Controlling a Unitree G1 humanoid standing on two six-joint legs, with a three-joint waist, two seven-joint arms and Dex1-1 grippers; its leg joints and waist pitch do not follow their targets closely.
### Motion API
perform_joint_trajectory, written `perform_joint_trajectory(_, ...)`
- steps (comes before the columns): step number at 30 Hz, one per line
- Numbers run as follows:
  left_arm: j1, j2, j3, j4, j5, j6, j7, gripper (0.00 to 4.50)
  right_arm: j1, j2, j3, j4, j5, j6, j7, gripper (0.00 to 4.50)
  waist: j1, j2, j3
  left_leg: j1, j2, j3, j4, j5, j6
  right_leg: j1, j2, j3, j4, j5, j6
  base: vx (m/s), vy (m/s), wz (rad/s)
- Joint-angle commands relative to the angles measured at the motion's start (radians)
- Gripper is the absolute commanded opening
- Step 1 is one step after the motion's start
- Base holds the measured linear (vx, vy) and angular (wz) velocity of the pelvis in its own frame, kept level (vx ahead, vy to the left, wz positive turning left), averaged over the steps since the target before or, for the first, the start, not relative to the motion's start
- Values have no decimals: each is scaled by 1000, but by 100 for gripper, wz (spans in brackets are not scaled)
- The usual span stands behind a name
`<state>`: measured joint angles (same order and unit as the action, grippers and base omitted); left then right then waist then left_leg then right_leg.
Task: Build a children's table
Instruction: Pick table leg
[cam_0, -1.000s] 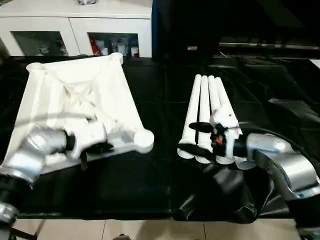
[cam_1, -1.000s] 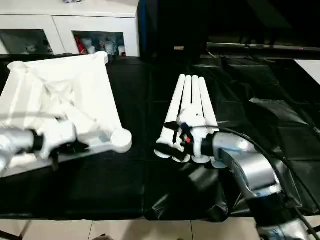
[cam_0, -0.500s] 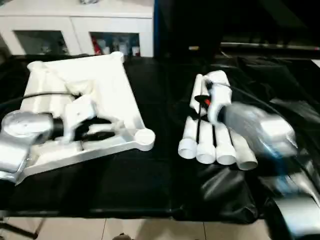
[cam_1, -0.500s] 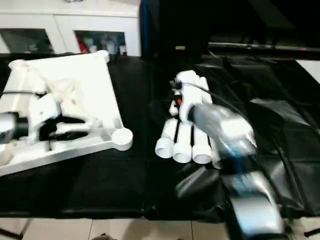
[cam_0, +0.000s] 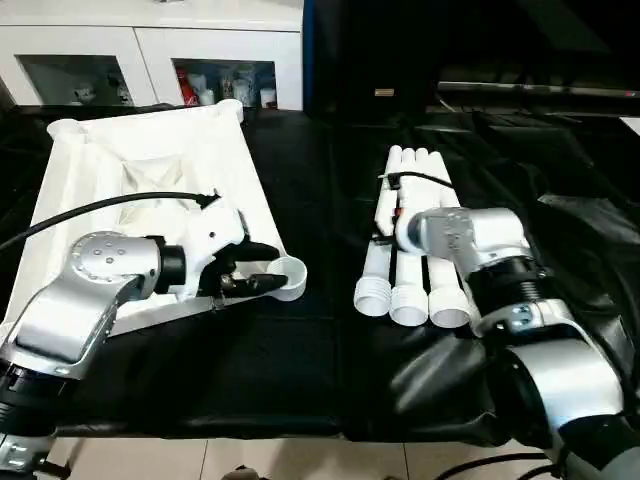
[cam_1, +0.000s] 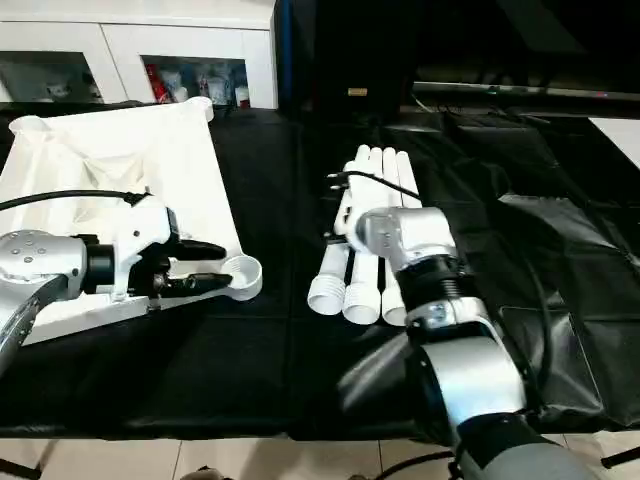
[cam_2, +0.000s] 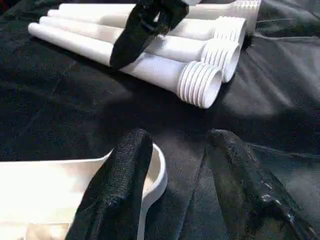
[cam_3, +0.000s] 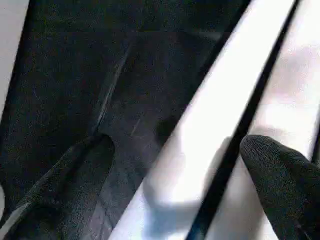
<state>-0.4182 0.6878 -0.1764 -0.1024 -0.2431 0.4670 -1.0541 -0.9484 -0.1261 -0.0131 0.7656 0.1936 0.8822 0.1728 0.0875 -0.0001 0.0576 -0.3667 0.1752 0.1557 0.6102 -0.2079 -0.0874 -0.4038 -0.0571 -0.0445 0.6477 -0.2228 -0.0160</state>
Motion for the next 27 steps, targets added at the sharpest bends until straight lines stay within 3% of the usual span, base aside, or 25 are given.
perform_joint_trajectory(1, -1, 3, -13, -14, -3, 12, -3, 218, -21, 6, -9, 19, 11, 4, 15, 449, 0, 10, -73, 5, 34, -1, -68, -3, -35, 67, -70, 48, -50, 130, -234, 0, 0, 0)
perform_joint_trajectory(9, -4, 6, -18, -28, -2, 30, -3, 218, -49, 24, -23, 99, 2, -20, 22, 449, 1, 11, -74, 5, 35, -2, -67, 4, -33, 68, -71, 47, -48, 143, -245, 0, 0, 0)
perform_joint_trajectory(12, -1, 6, -18, -32, -1, 31, -7, 218, -50, 32, -22, 130, 4, -30, 36, 449, 2, 5, -75, 3, 35, -1, -67, 12, -25, 69, -72, 47, -47, 147, -246, 0, 0, 0)
perform_joint_trajectory(20, 10, 7, -15, -57, -14, 49, -8, 218, -58, 59, -47, 236, 16, -49, 62, 449, 5, 2, -75, 4, 38, 0, -66, 13, -13, 66, -75, 46, -47, 127, -254, 0, 0, 0)
perform_joint_trajectory(21, 11, 6, -15, -60, -14, 51, -8, 227, -57, 62, -43, 247, 11, -55, 68, 420, 4, 2, -74, 3, 38, 0, -67, 7, -15, 66, -75, 46, -48, 118, -251, 0, 0, 0)
perform_joint_trajectory(27, 18, 3, -14, -72, -16, 55, -5, 227, -63, 63, -49, 275, 7, -73, 66, 375, 4, 1, -74, 4, 38, -1, -68, 3, -18, 65, -75, 46, -48, 112, -246, 0, 0, 0)
